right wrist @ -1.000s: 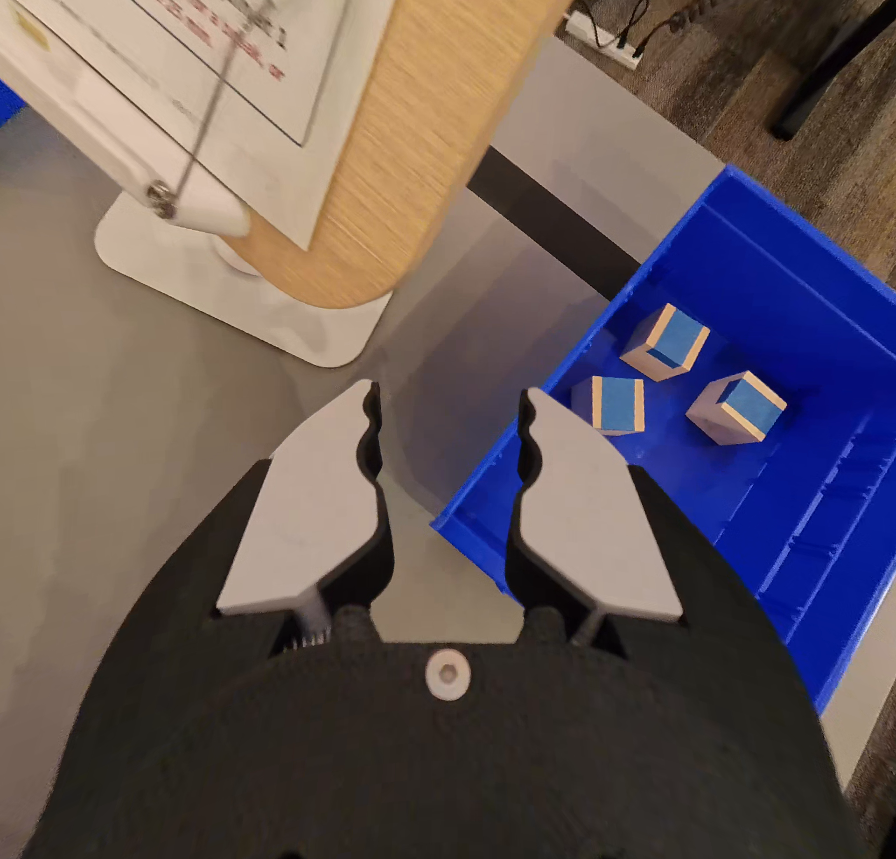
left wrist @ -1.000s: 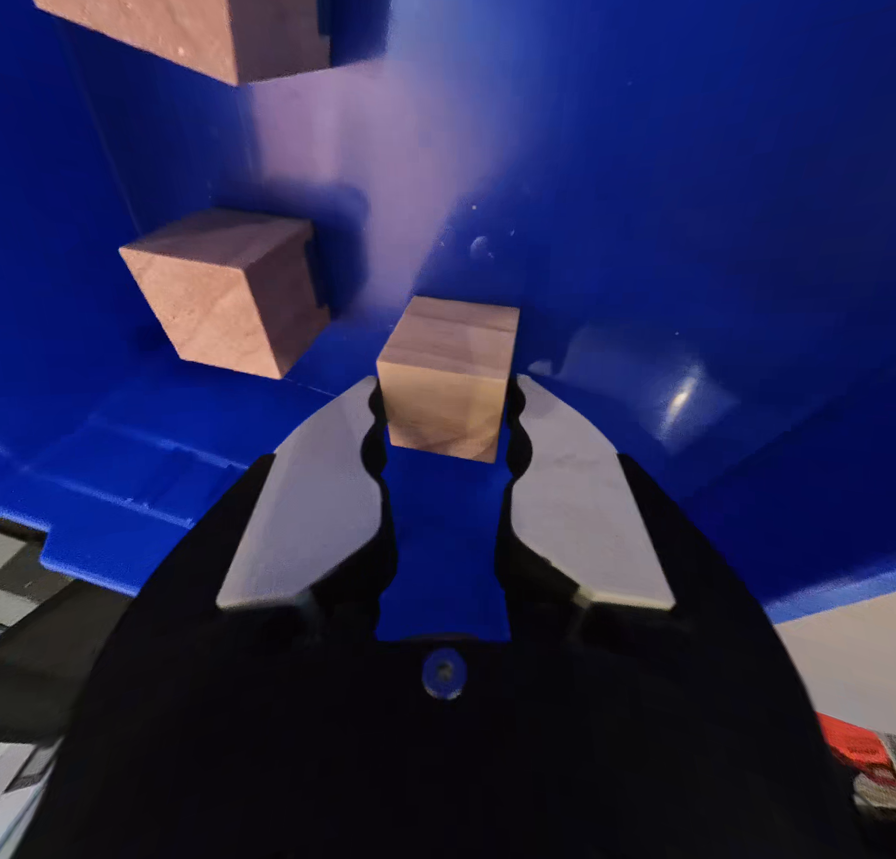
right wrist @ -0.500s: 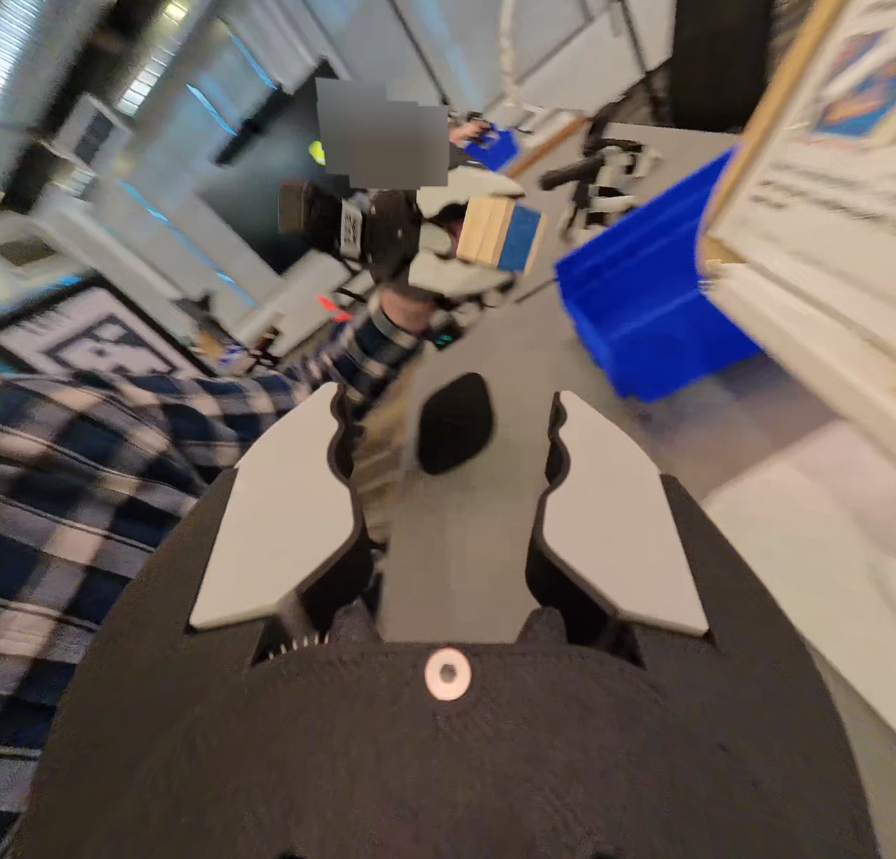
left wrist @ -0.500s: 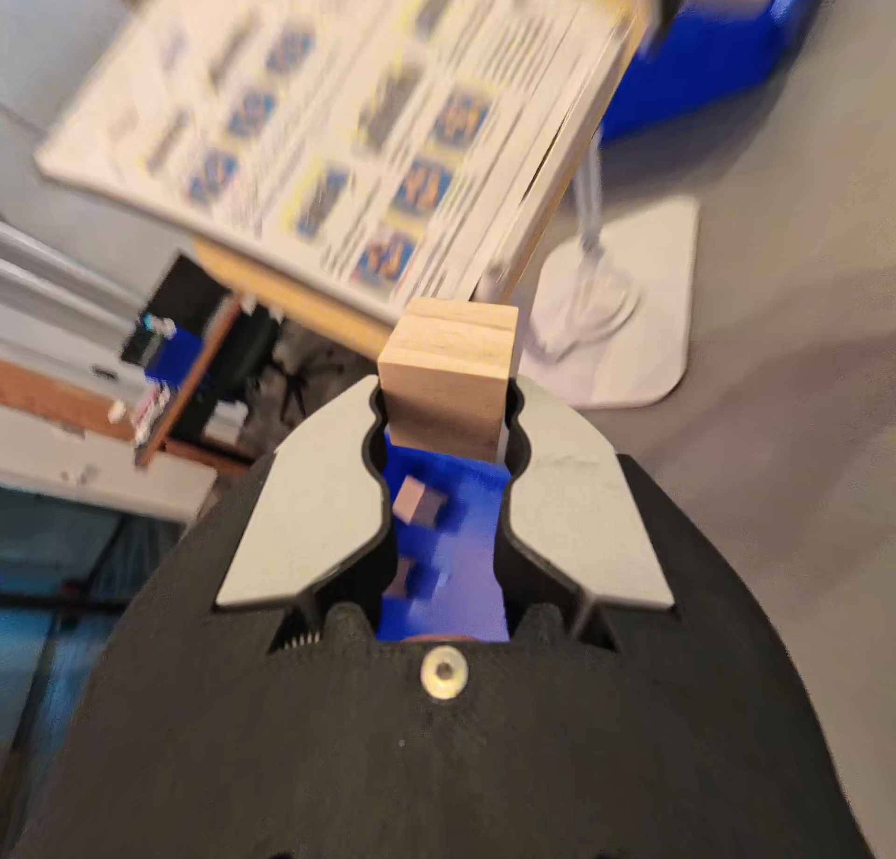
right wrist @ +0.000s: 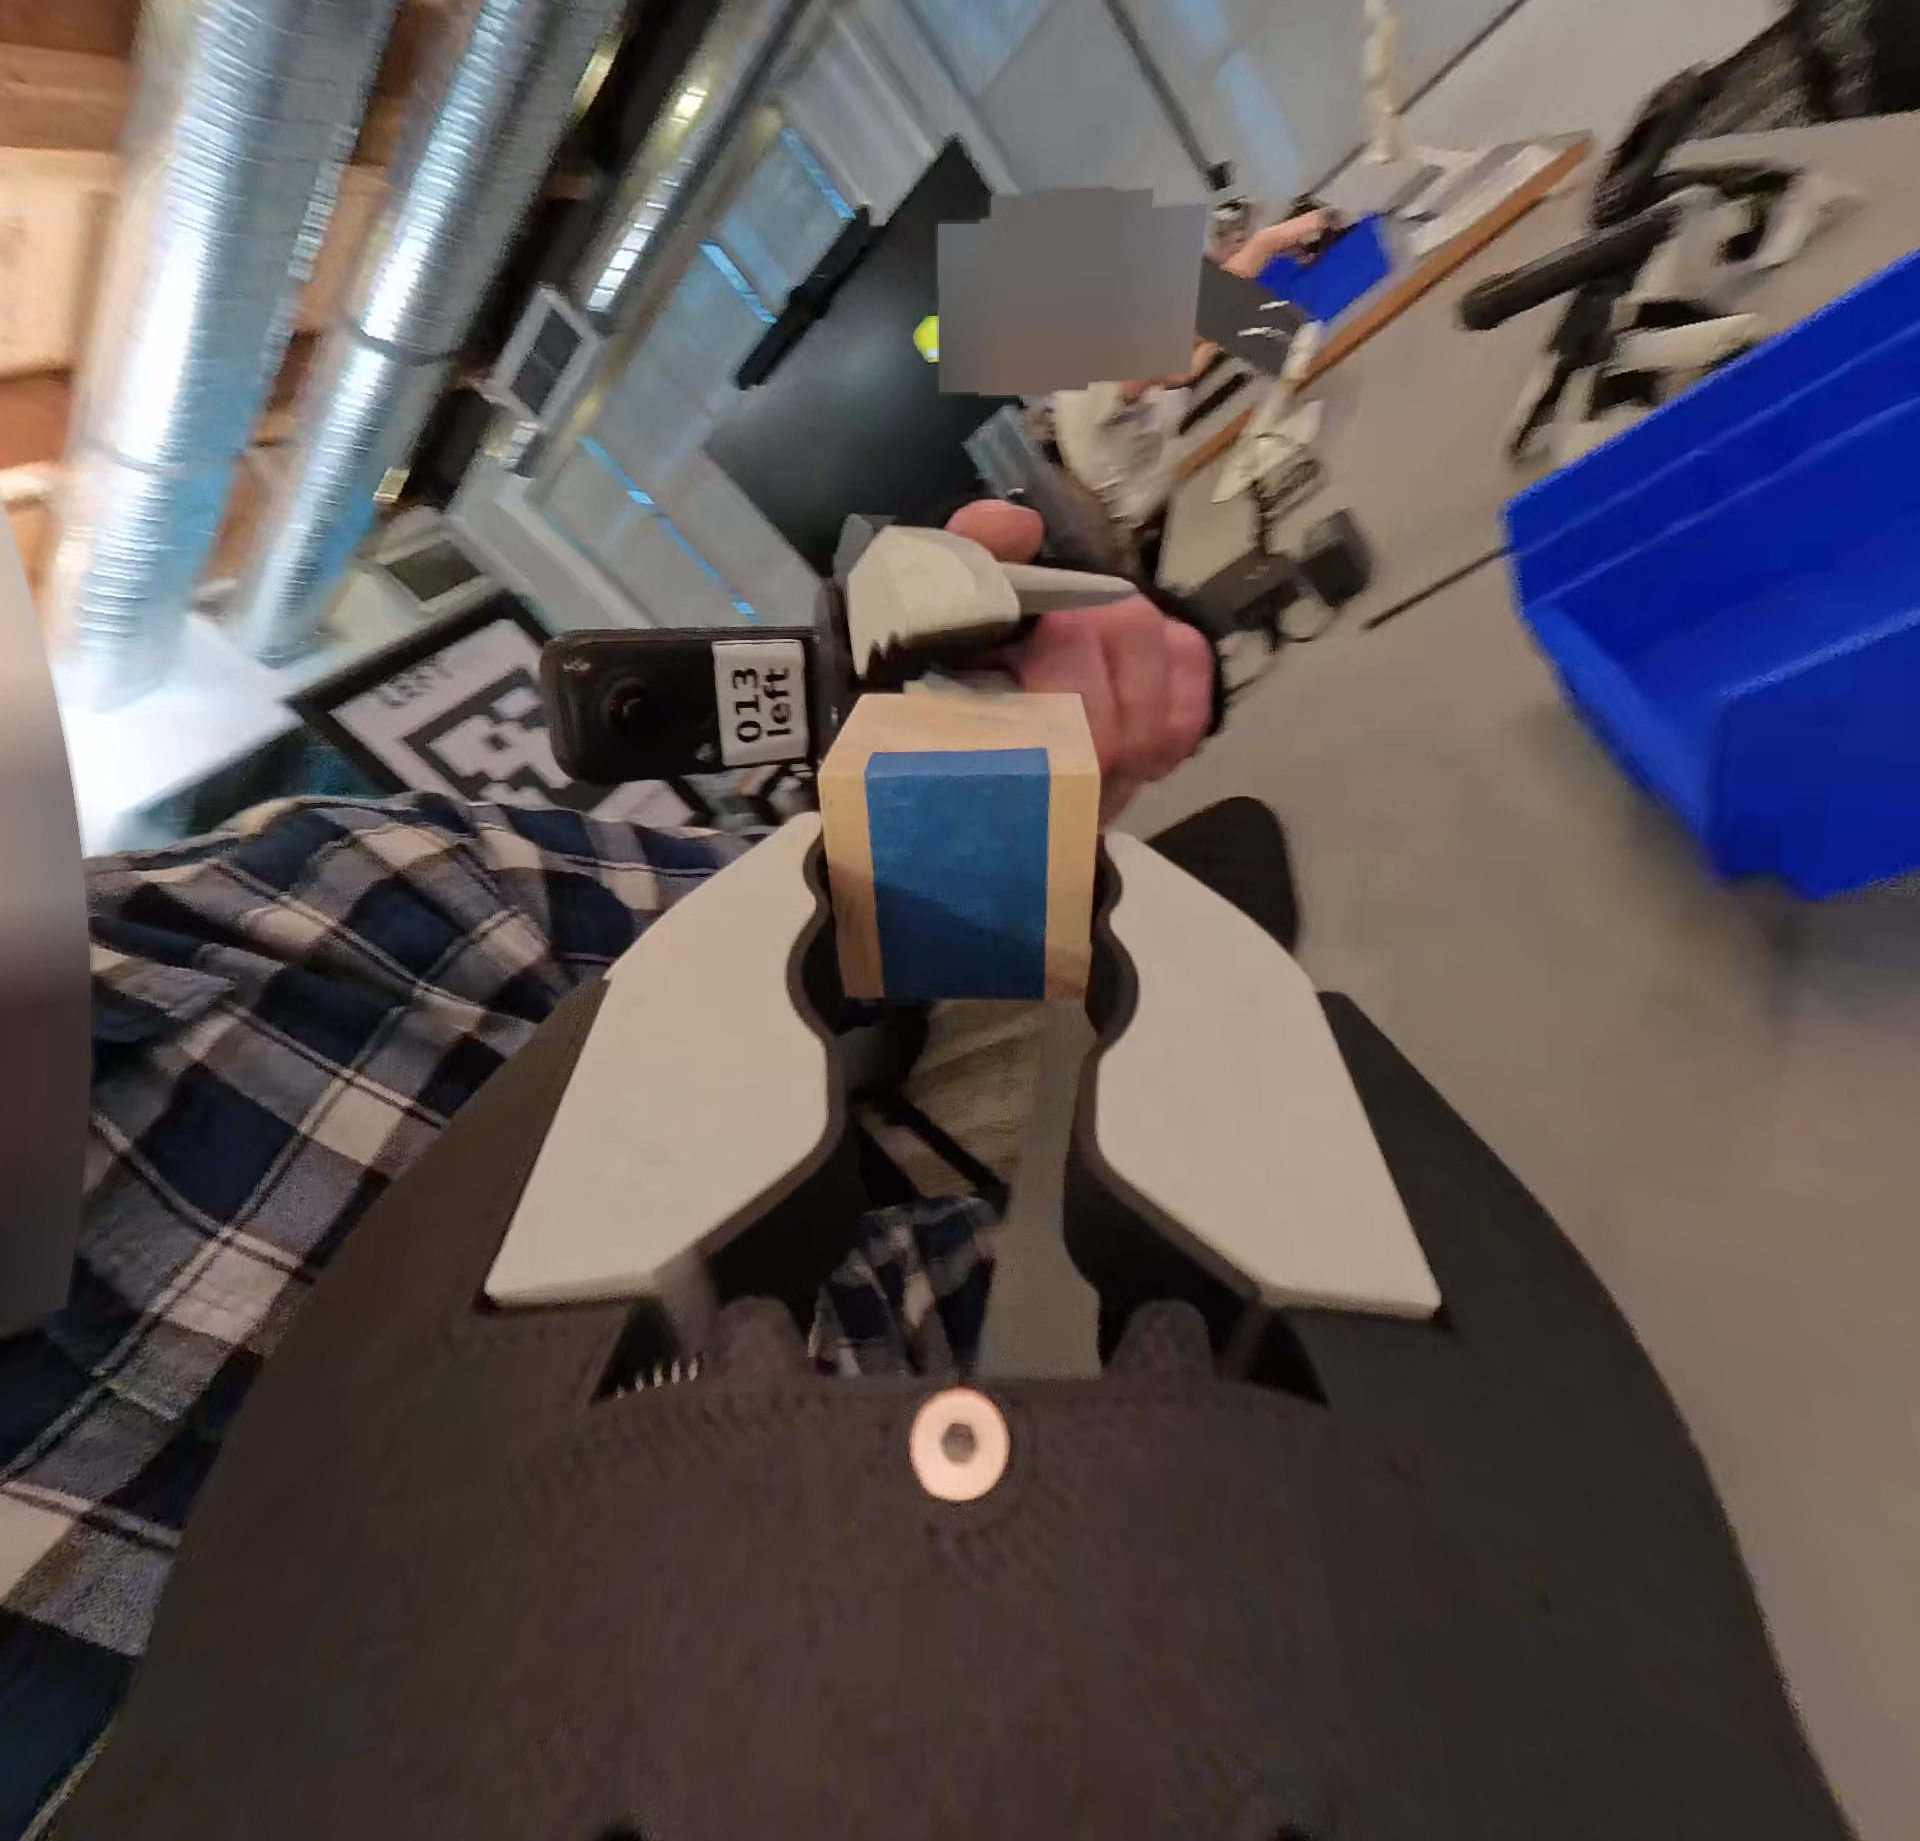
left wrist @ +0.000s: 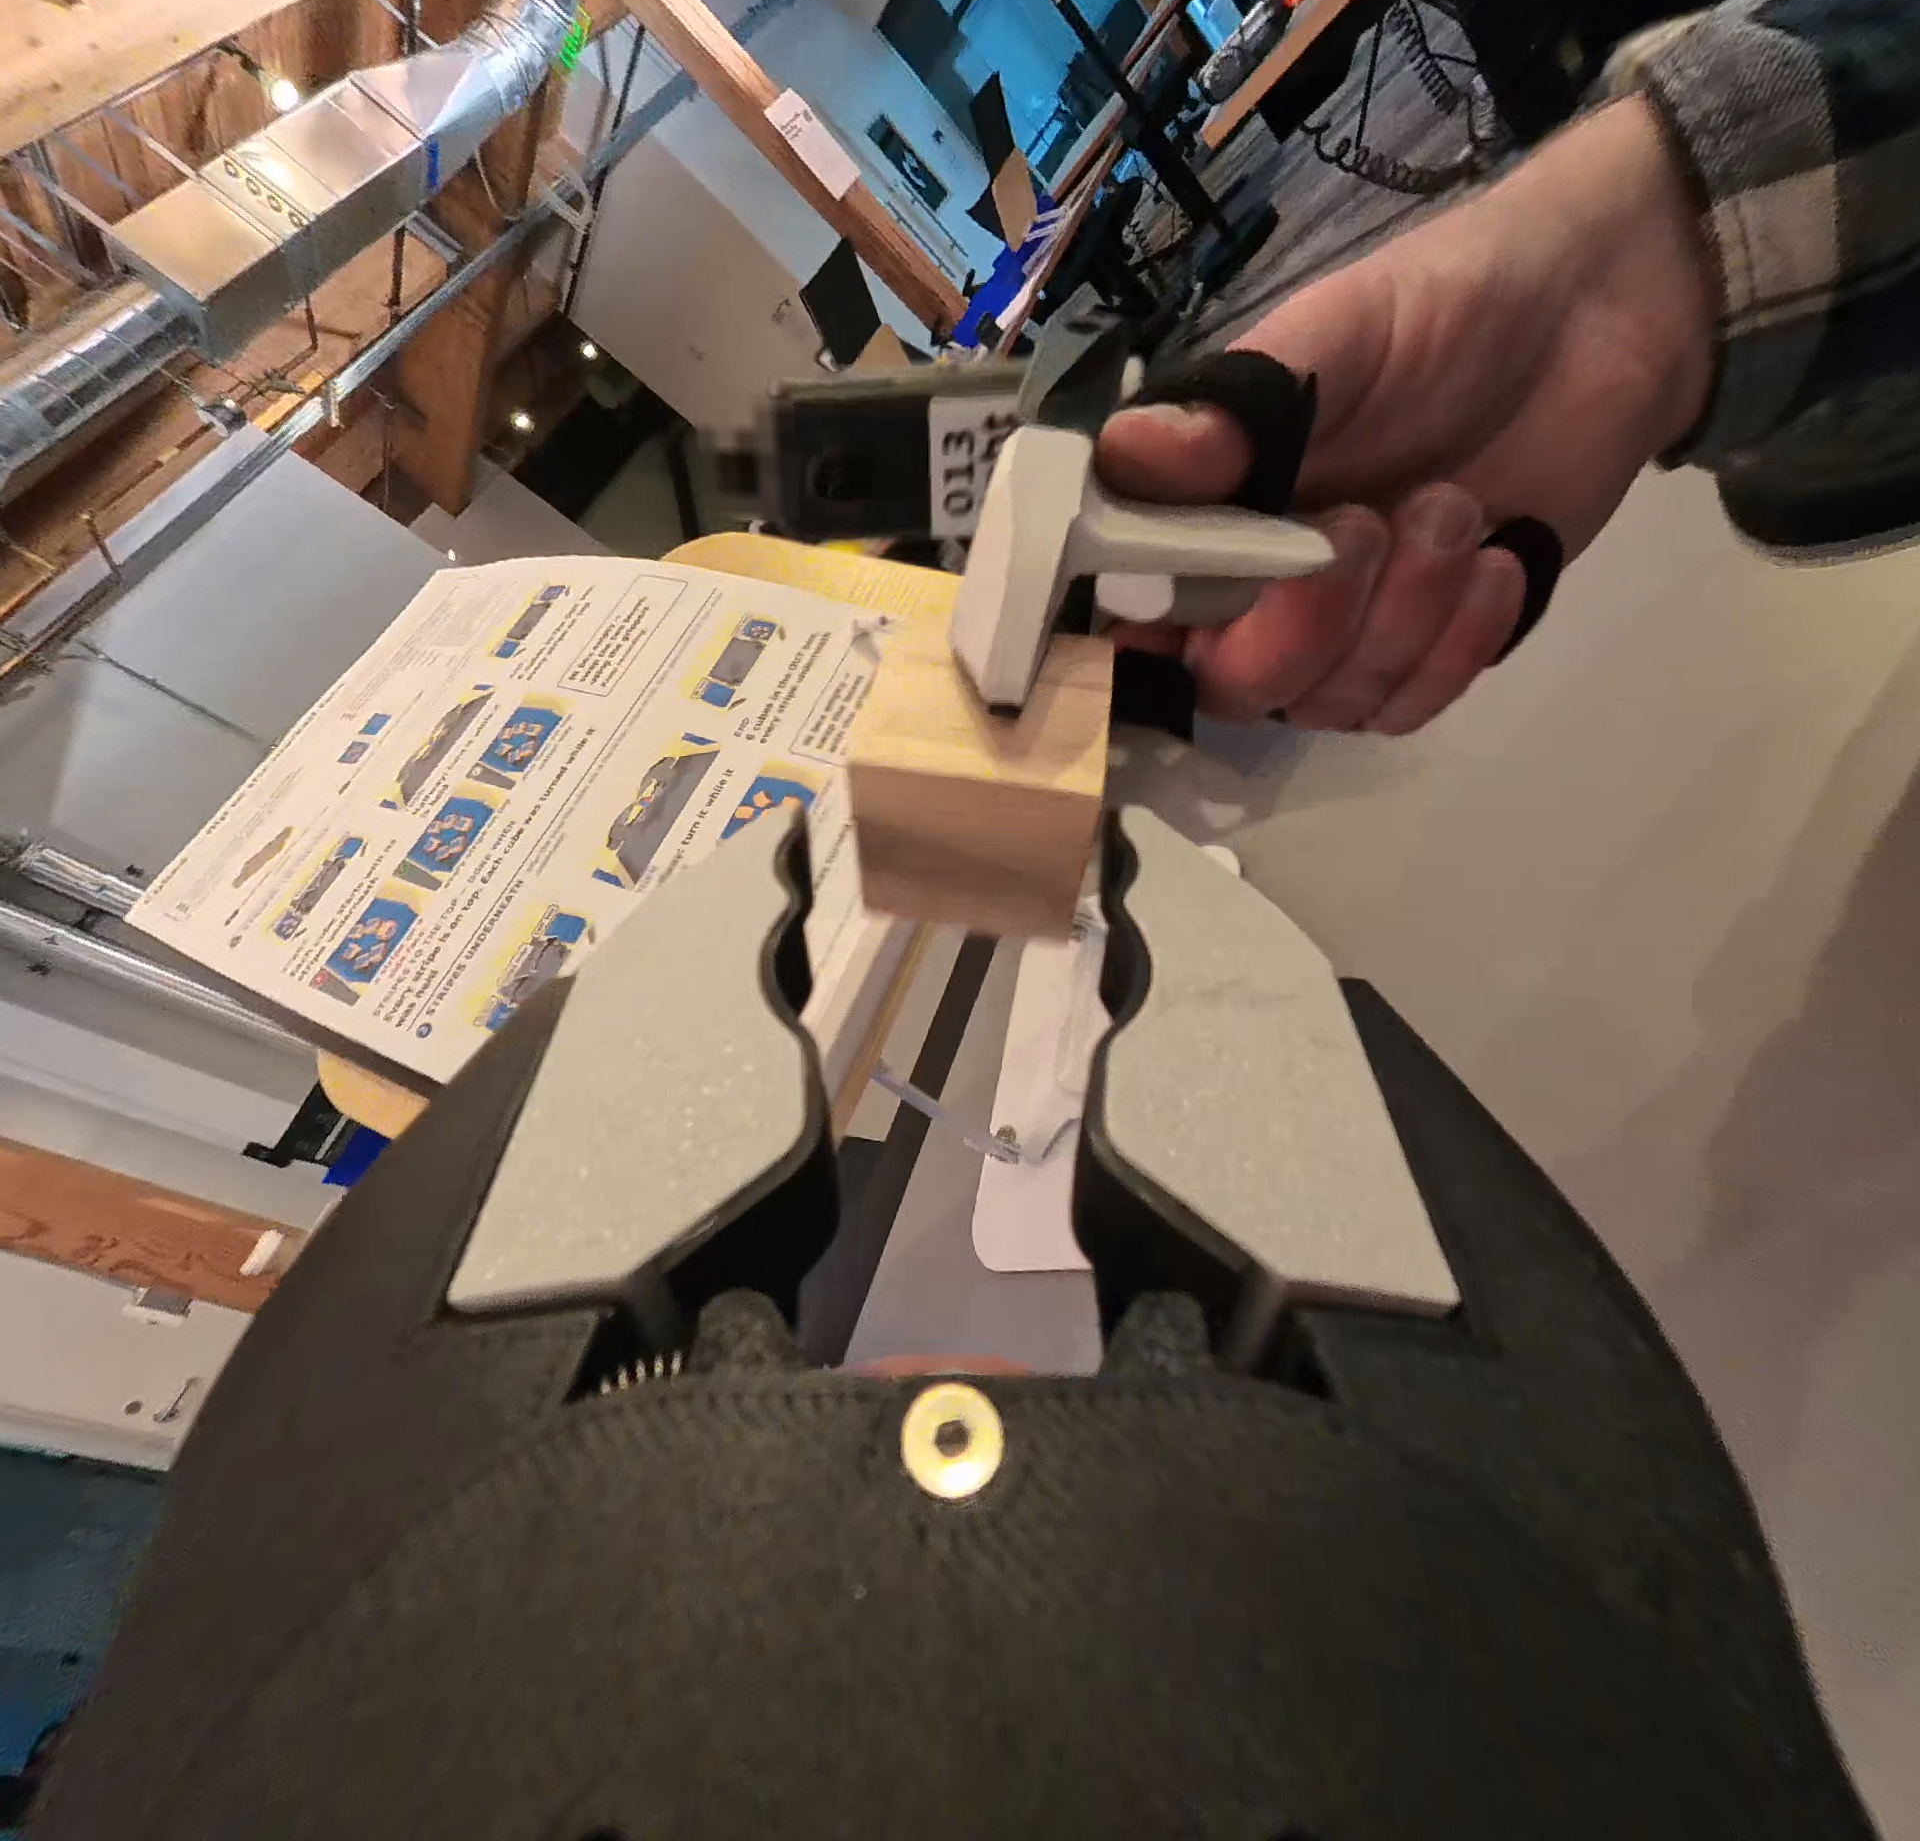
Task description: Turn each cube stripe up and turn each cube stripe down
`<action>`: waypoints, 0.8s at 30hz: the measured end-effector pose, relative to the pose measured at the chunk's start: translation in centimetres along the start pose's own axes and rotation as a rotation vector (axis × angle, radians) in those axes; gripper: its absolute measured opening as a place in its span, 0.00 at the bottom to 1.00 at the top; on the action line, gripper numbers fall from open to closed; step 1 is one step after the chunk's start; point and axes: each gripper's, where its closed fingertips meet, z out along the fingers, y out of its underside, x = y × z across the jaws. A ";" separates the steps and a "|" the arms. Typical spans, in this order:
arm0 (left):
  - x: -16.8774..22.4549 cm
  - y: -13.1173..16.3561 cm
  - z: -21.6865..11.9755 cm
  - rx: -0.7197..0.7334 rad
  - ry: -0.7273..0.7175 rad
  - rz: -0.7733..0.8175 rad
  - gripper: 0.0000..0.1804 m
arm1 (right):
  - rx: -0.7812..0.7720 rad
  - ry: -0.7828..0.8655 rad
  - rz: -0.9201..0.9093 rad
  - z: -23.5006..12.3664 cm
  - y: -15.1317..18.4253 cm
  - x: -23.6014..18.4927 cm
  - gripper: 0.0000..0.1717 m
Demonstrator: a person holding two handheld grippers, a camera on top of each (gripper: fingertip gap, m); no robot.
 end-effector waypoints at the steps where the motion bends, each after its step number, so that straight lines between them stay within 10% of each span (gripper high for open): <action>1: -0.2 0.2 -0.1 -0.008 -0.005 0.003 0.31 | 0.002 0.054 -0.024 -1.2 -0.4 0.1 0.26; 6: -1.0 3.2 -1.8 -0.108 0.032 -0.009 0.00 | -0.054 0.637 -0.160 -14.8 -3.8 3.9 0.26; 12: -1.5 6.9 -2.9 -0.229 0.027 -0.053 0.00 | -0.179 1.445 -0.068 -37.7 -5.4 7.9 0.27; 24: -1.3 9.8 -3.3 -0.339 0.030 -0.033 0.00 | -0.491 1.705 0.444 -52.0 4.7 19.1 0.27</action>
